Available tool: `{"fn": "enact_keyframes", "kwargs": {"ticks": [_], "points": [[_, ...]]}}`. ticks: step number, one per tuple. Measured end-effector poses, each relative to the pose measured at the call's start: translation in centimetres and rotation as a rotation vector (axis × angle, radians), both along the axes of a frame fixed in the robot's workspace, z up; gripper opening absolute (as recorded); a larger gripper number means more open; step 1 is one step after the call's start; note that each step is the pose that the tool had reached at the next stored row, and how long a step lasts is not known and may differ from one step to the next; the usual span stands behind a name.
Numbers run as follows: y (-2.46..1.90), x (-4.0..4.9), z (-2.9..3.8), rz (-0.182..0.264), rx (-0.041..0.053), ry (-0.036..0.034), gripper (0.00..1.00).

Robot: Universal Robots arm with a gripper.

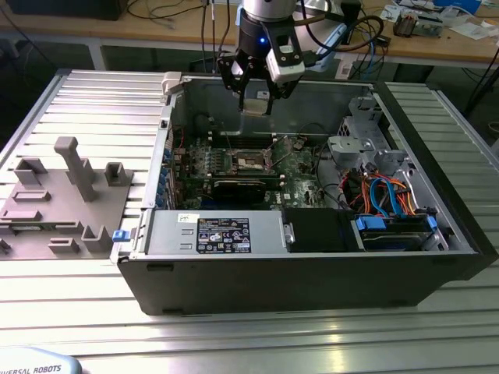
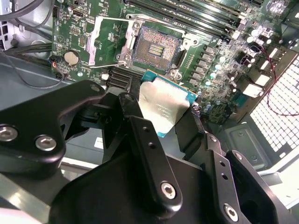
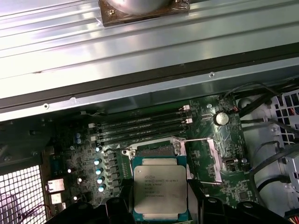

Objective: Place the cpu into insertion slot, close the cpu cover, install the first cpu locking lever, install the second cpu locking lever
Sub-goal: 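Place the cpu into insertion slot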

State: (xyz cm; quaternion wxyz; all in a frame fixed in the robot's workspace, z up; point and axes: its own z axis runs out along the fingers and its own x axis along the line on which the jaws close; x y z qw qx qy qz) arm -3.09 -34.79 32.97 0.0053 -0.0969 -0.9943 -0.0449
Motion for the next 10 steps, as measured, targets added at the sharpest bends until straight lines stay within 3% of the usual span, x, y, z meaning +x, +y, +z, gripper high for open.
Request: {"fn": "enact_keyframes", "kwargs": {"ticks": [10], "points": [[0.00, 0.00, 0.00, -0.017, 0.0000, 0.0000, 0.54]]}}
